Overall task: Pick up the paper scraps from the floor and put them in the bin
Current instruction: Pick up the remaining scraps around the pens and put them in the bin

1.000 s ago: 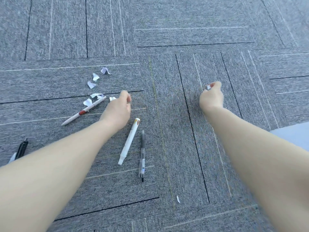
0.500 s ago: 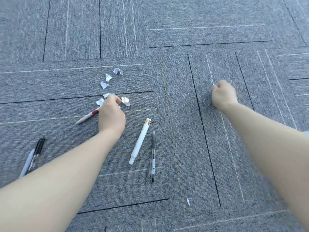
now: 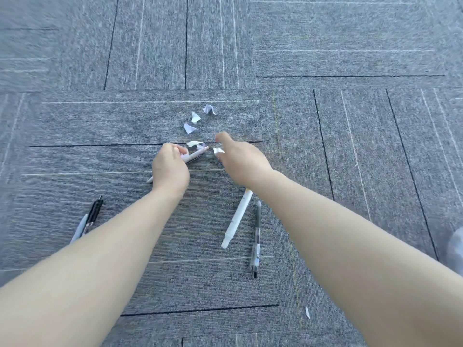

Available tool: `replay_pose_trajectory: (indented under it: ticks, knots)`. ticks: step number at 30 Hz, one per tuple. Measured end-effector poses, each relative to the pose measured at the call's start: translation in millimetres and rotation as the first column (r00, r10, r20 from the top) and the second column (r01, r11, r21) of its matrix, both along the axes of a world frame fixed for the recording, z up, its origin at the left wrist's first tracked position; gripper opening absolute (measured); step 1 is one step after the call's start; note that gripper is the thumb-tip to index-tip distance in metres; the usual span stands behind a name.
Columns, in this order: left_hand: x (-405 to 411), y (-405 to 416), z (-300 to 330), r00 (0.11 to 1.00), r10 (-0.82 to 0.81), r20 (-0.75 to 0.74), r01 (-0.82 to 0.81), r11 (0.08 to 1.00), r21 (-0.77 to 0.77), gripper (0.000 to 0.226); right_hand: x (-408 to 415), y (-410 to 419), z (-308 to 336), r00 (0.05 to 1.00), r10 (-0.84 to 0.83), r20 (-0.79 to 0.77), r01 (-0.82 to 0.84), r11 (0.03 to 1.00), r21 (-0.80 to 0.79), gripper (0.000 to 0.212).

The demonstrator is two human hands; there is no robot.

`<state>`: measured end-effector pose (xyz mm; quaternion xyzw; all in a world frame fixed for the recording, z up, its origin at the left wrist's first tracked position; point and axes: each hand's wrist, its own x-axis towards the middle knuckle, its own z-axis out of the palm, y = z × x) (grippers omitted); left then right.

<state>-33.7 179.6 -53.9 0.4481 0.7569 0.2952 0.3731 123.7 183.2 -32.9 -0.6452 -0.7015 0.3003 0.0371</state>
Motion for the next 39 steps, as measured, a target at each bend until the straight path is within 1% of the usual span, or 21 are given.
replay_pose_trajectory:
  ticks: [5, 9, 11, 13, 15, 16, 18, 20, 22, 23, 25, 27, 28, 29, 32, 33, 34, 35, 37, 38, 39]
  knots:
    - [-19.3, 3.3, 2.0, 0.999, 0.012, 0.052, -0.011, 1.0, -0.019, 0.028, -17.4, 0.6, -9.0, 0.992, 0.017, 0.129, -0.022, 0.999, 0.036, 0.026]
    - [-26.9, 6.3, 7.2, 0.996, 0.049, 0.075, -0.047, 0.999, -0.024, 0.03, -22.8, -4.4, -12.0, 0.976, 0.018, 0.218, -0.039, 0.995, 0.094, 0.01]
    - [-28.7, 7.5, 9.3, 0.995, 0.064, 0.081, -0.061, 0.998, -0.036, 0.035, -23.7, -2.0, -10.4, 0.987, -0.055, 0.148, 0.047, 0.997, 0.058, 0.01]
    - [-29.1, 10.5, 10.0, 0.989, 0.087, 0.116, -0.082, 0.995, -0.05, 0.042, -22.1, 4.6, -7.3, 0.978, -0.21, -0.008, 0.21, 0.978, -0.02, 0.015]
    - [-27.9, 14.5, 12.0, 0.989, 0.087, 0.121, -0.08, 0.995, -0.063, 0.045, -20.3, 11.0, -4.6, 0.914, -0.37, -0.168, 0.354, 0.928, -0.121, 0.022]
    - [-27.1, 16.6, 11.9, 0.992, 0.07, 0.102, -0.063, 0.996, -0.064, 0.043, -20.6, 12.8, -3.3, 0.869, -0.434, -0.239, 0.399, 0.899, -0.181, 0.022]
    - [-24.8, 20.7, 13.4, 0.996, 0.038, 0.075, -0.034, 0.998, -0.056, 0.036, -23.8, 16.4, -0.2, 0.815, -0.488, -0.313, 0.427, 0.87, -0.245, 0.016]
    - [-24.8, 24.7, 11.1, 1.0, -0.009, 0.027, 0.01, 0.999, -0.037, 0.027, -29.4, 22.4, 2.7, 0.853, -0.429, -0.298, 0.372, 0.899, -0.23, 0.017]
    - [-25.9, 26.0, 12.1, 0.986, -0.133, -0.1, 0.129, 0.991, -0.042, 0.013, -36.7, 29.3, 4.7, 0.94, -0.278, -0.198, 0.25, 0.955, -0.158, 0.021]
    - [-27.2, 26.0, 12.7, 0.962, -0.216, -0.17, 0.21, 0.976, -0.05, 0.01, -40.6, 32.2, 3.9, 0.973, -0.195, -0.122, 0.181, 0.976, -0.119, 0.021]
    - [-29.8, 25.2, 13.6, 0.861, -0.386, -0.331, 0.376, 0.922, -0.097, 0.017, -46.9, 34.5, 2.3, 0.996, -0.085, 0.004, 0.085, 0.993, -0.078, 0.026]
    - [-30.9, 25.6, 12.3, 0.728, -0.496, -0.474, 0.477, 0.862, -0.169, 0.023, -50.9, 34.8, 0.9, 0.996, -0.057, 0.075, 0.061, 0.997, -0.052, 0.03]
    - [-31.0, 26.4, 11.8, 0.693, -0.515, -0.505, 0.486, 0.851, -0.2, 0.023, -52.7, 34.5, 0.1, 0.994, -0.047, 0.103, 0.051, 0.998, -0.033, 0.027]
    - [-31.2, 28.2, 11.4, 0.68, -0.523, -0.514, 0.475, 0.848, -0.235, 0.023, -54.8, 35.9, -2.2, 0.991, -0.035, 0.132, 0.038, 0.999, -0.014, 0.023]
    - [-29.9, 34.0, 10.7, 0.696, -0.536, -0.478, 0.419, 0.844, -0.336, 0.021, -61.7, 41.4, -5.5, 0.974, 0.045, 0.221, -0.034, 0.998, -0.054, 0.014]
    - [-29.9, 35.3, 10.7, 0.71, -0.535, -0.457, 0.417, 0.843, -0.34, 0.021, -62.1, 43.3, -5.4, 0.979, 0.031, 0.2, -0.015, 0.997, -0.082, 0.013]
    - [-30.1, 36.8, 11.0, 0.74, -0.519, -0.428, 0.413, 0.853, -0.319, 0.021, -60.5, 45.2, -5.2, 0.991, -0.044, 0.123, 0.057, 0.993, -0.108, 0.014]
    - [-31.1, 37.7, 12.7, 0.781, -0.485, -0.394, 0.398, 0.872, -0.284, 0.021, -57.3, 45.7, -3.5, 0.986, -0.168, -0.001, 0.166, 0.976, -0.141, 0.017]
    - [-33.3, 40.5, 15.7, 0.855, -0.402, -0.329, 0.35, 0.914, -0.205, 0.018, -47.4, 47.9, -2.2, 0.878, -0.415, -0.237, 0.363, 0.902, -0.234, 0.021]
    - [-33.8, 42.3, 17.4, 0.876, -0.371, -0.306, 0.335, 0.927, -0.167, 0.015, -42.0, 48.8, -0.8, 0.829, -0.476, -0.292, 0.417, 0.876, -0.242, 0.019]
    - [-33.9, 44.9, 18.0, 0.895, -0.346, -0.281, 0.32, 0.938, -0.134, 0.012, -37.6, 51.2, -0.2, 0.808, -0.5, -0.313, 0.447, 0.865, -0.228, 0.015]
